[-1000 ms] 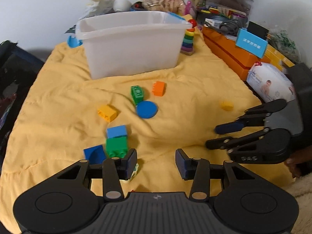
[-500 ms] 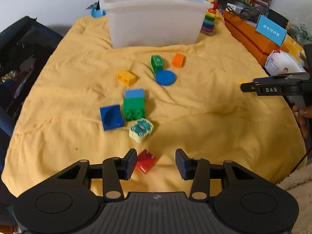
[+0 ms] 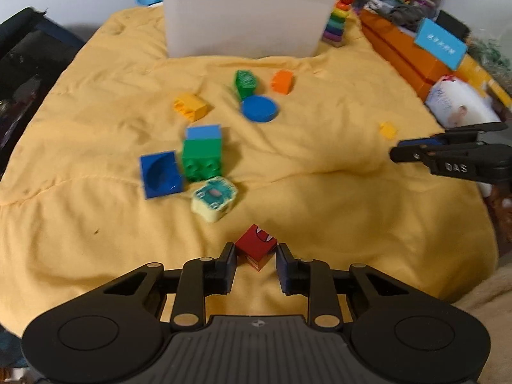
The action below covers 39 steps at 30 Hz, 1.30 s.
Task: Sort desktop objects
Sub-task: 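Grasp the red face-print brick with the left tool while the right tool grasps the small yellow brick, then carry the red and yellow bricks over the white bin and open both tools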
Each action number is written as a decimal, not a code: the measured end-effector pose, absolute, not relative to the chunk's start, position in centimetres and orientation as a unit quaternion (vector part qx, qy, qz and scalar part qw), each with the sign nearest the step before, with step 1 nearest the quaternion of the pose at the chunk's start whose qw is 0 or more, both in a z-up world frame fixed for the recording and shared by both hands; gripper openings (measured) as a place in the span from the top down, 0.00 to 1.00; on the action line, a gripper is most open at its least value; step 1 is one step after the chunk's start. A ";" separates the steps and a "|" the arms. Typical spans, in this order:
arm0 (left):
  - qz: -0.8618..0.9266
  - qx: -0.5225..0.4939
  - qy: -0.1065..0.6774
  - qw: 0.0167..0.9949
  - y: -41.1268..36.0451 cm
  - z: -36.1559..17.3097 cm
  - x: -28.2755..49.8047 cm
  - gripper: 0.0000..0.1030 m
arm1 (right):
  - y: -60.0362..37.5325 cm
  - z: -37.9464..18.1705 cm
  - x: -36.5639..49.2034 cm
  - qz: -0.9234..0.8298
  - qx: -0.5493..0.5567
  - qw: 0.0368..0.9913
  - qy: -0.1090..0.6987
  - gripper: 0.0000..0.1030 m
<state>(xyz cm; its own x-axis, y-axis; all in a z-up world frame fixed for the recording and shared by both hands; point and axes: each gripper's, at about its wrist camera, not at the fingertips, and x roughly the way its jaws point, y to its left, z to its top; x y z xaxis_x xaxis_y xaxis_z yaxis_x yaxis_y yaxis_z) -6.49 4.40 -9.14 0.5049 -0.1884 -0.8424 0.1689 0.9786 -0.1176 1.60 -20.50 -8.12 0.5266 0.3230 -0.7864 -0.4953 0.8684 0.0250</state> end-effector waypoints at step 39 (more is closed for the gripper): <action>-0.084 -0.026 0.309 0.947 5.4 5.1 16.8 0.59 | -15.0 4.6 18.4 0.191 -0.051 0.944 0.264 0.59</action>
